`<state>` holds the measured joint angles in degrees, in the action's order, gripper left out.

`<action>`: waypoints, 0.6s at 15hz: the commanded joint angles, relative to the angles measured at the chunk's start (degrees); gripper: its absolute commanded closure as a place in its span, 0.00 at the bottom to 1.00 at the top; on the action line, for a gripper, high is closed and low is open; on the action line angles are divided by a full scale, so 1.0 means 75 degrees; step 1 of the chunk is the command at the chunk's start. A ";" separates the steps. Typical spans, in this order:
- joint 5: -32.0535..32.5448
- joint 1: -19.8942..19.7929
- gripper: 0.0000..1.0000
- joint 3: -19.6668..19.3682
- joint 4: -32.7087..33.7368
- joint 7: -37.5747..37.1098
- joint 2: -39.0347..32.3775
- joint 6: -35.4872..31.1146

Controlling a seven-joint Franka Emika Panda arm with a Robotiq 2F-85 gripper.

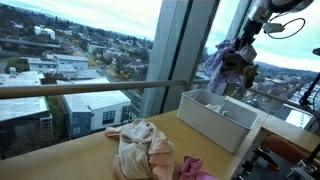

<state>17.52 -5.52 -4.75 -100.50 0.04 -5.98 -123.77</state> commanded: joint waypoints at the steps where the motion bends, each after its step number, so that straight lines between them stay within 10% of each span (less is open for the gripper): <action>1: -0.0463 -0.0056 0.94 -0.0040 0.0418 0.0380 -0.0573 0.0054; 9: -0.0674 -0.0020 0.94 0.0009 -0.0252 0.0490 -0.0830 -0.0088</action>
<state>14.44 -5.56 -4.73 -100.40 1.80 -13.21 -123.75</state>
